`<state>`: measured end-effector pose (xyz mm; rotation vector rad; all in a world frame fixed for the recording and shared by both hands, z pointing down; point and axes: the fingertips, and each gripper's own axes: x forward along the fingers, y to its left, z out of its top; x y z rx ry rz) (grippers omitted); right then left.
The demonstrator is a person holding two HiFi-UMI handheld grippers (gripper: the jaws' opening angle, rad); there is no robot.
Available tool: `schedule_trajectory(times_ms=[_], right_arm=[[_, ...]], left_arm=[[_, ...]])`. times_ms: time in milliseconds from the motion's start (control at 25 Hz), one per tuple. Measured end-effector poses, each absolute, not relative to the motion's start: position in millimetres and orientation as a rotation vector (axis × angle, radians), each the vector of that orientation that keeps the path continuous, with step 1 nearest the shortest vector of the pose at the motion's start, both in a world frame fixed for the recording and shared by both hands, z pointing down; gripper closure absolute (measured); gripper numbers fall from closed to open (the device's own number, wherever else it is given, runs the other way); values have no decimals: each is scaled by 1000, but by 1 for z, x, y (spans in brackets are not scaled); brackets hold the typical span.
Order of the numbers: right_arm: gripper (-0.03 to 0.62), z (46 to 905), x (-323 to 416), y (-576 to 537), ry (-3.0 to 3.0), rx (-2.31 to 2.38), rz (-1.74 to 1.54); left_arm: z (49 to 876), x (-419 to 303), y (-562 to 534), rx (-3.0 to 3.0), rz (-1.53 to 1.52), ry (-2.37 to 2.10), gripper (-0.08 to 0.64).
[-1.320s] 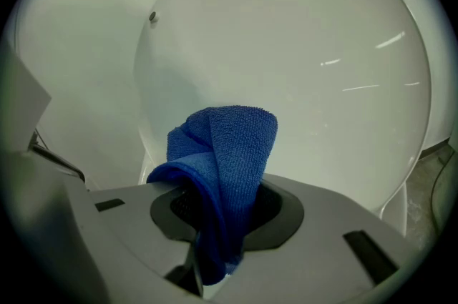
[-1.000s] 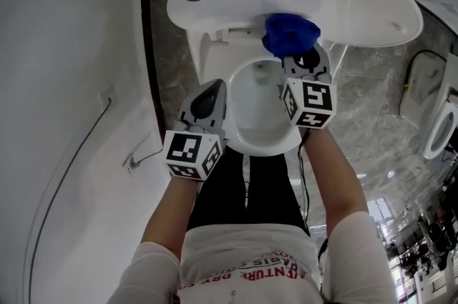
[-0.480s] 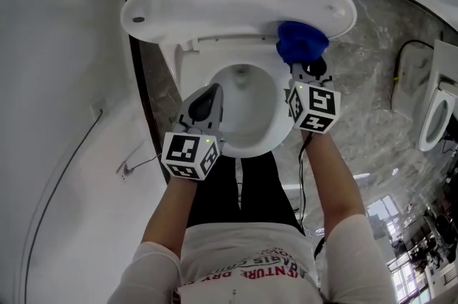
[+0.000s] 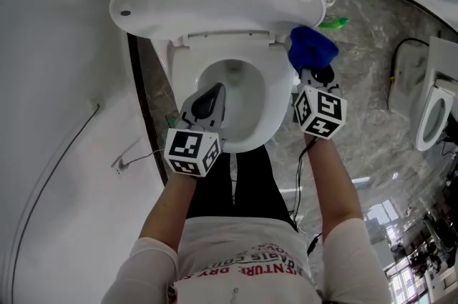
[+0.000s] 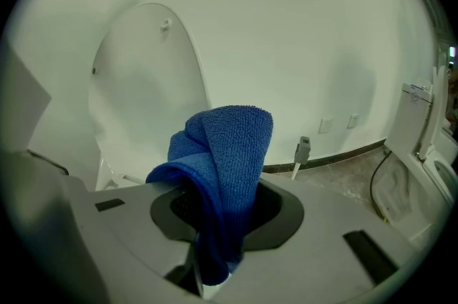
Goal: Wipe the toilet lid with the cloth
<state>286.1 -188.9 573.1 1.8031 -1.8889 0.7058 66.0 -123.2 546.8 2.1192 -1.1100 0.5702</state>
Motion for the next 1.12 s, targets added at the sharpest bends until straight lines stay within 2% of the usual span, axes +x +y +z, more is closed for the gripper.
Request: schedule_trajectory(times_ms=[240, 600, 880, 1120], right_arm=[[494, 525, 283, -168, -1920, 1793, 761], [494, 400, 229, -160, -2075, 1716, 772], [494, 264, 205, -220, -2255, 1749, 586], [494, 204, 198, -272, -2262, 1848, 575]], left_arm=[[502, 64, -117, 2102, 550, -1183, 554], [366, 52, -137, 2150, 480, -1341, 554], [272, 38, -186, 2226, 369, -1429, 554], [223, 10, -248, 2311, 344, -1444, 554]])
